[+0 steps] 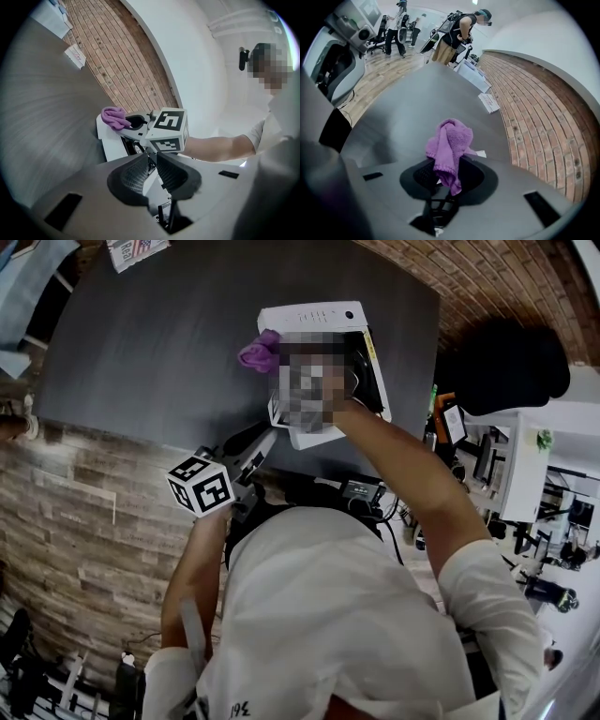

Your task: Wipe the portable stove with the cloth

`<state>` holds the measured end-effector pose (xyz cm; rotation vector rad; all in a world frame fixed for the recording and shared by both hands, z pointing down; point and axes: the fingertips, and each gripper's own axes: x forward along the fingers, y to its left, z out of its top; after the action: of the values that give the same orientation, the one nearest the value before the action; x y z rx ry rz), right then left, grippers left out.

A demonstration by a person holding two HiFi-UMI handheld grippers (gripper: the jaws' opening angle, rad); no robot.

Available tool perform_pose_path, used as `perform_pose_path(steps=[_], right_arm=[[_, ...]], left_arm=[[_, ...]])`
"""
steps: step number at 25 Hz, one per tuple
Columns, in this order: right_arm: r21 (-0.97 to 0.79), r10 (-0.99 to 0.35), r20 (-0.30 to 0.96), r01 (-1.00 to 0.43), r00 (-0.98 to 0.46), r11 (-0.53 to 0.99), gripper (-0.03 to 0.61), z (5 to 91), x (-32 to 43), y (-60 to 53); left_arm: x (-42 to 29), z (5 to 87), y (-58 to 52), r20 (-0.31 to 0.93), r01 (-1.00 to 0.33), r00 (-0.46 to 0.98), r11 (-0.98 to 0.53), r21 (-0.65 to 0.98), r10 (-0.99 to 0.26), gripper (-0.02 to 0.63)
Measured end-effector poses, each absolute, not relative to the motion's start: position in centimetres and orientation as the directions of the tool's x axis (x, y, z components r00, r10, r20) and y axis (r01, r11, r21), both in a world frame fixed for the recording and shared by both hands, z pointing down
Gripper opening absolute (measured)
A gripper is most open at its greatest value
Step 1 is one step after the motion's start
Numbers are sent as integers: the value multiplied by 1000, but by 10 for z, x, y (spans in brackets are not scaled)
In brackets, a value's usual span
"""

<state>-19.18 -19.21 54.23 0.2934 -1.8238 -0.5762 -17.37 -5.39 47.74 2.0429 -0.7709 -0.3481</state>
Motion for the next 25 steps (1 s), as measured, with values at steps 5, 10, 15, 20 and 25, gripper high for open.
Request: perform_pose_path(steps=[5,10,15,20,25], right_arm=[[518,-476,814,49,-332,854,103,540,-182,-187],[512,-480,811,10,-335,859,103,537,-173,-181],[530,-488,805,38,-337,847,103,539,-166,-170],[519,-487,804,3,-341,855,103,538,-158,-165],[495,-485,805,-66,-342,867,103,536,-146,-167]], left_arm=[[-165,476,-51,48,-382,779,-413,826,-625,65],[-160,476,-46,52,-375,795,-422,825,-605,66],[-150,476,-42,57,-368,812,-434,822,-580,66],[-143,476,-39,65,-366,824,-442,819,-562,66],[-140,475,-38,77,-379,821,-441,814,-565,66]])
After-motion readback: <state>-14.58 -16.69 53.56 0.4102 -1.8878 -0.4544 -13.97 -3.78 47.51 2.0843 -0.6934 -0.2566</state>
